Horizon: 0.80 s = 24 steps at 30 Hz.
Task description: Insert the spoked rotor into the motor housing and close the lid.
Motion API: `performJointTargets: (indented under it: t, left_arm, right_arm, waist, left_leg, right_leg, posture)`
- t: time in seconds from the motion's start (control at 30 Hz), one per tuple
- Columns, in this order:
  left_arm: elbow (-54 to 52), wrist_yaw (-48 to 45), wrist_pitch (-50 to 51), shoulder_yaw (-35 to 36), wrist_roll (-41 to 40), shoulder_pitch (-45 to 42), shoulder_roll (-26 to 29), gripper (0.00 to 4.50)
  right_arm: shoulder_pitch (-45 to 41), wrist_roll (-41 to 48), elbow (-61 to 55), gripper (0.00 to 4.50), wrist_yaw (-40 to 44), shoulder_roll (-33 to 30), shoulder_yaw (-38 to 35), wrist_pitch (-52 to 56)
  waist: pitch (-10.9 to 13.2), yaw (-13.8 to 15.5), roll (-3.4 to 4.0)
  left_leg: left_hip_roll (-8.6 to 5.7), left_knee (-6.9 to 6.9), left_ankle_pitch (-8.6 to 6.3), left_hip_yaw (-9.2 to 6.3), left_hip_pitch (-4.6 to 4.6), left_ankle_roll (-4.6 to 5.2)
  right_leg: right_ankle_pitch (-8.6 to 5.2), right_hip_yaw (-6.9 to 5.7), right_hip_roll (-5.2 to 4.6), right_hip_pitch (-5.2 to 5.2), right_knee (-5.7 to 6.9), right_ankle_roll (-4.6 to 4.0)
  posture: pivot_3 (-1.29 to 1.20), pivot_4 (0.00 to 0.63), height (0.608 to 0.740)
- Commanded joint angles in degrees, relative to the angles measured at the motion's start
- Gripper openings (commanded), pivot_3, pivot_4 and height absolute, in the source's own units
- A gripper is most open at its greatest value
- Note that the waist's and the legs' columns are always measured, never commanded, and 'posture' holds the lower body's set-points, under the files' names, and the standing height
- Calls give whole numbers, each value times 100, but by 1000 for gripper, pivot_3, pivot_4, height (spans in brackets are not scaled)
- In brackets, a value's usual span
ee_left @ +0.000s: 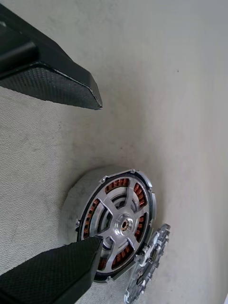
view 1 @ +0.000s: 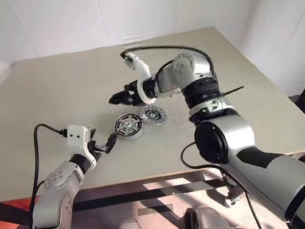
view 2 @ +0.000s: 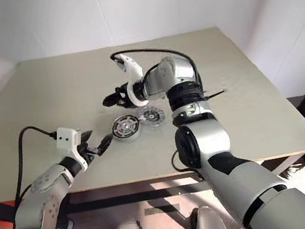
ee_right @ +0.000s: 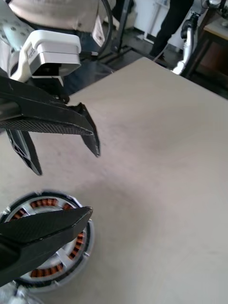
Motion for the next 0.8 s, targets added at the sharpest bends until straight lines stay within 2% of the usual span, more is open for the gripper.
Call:
performJointTargets:
  t: [0.03,0.1,0.27,0.4,0.57,0.63,0.8]
  left_arm:
    - [143,-115,-95,56,-50,-313,71,4500]
    - [367,-177,-143,93,-19,-519,132,4500]
    - [838,-493,-234,3,26,-974,331,4500]
    - [1183,-709,-264,-128,-2,-1370,299,4500]
    - [1737,-909,-133,-154,-260,-1916,-73,4500]
    - [2069,-993,-138,-356,-100,-2033,-138,4500]
    - [2300,-1120,134,-433,-80,-2044,-4,4500]
  right_arm:
    - [667,-654,-637,2659,990,-746,1386,-1770]
    - [1176,-1077,-720,2659,1136,-1269,1865,-2592]
    - [2237,-1413,-1052,2659,1145,-2038,2092,-3240]
    - [2744,-1358,-1443,2659,1054,-2239,1880,-3288]
    - [3001,-1249,-1889,2659,845,-2236,1614,-3105]
    - [3120,-1179,-2144,2659,809,-2276,1515,-2970]
    - [3418,-1113,-2607,2659,705,-2375,1353,-2668]
  waist:
    - [-7,59,-11]
    - [-11,65,-18]
    - [-8,51,-15]
    - [-7,-15,-13]
    - [-8,9,-14]
    - [-8,19,-14]
    - [-8,25,-14]
  left_leg:
    - [0,0,-1,0,10,2]
    - [-3,0,-2,1,33,3]
    - [-5,9,3,1,32,-4]
    - [-4,9,3,3,32,-4]
    - [-5,23,-2,5,36,5]
    - [-8,28,-7,5,37,14]
    - [-8,28,-10,4,40,20]
  right_leg:
    - [-2,-1,-1,13,-3,3]
    - [-3,0,-4,41,-10,5]
    - [17,5,-3,45,-6,-27]
    - [21,9,1,40,0,-34]
    - [21,14,-1,40,7,-34]
    - [21,17,-4,44,7,-34]
    - [21,16,-4,52,6,-34]
  posture:
    - [0,0,740]
    - [0,0,740]
    - [0,0,740]
    - [0,0,740]
    - [0,0,740]
    - [0,0,740]
    - [0,0,740]
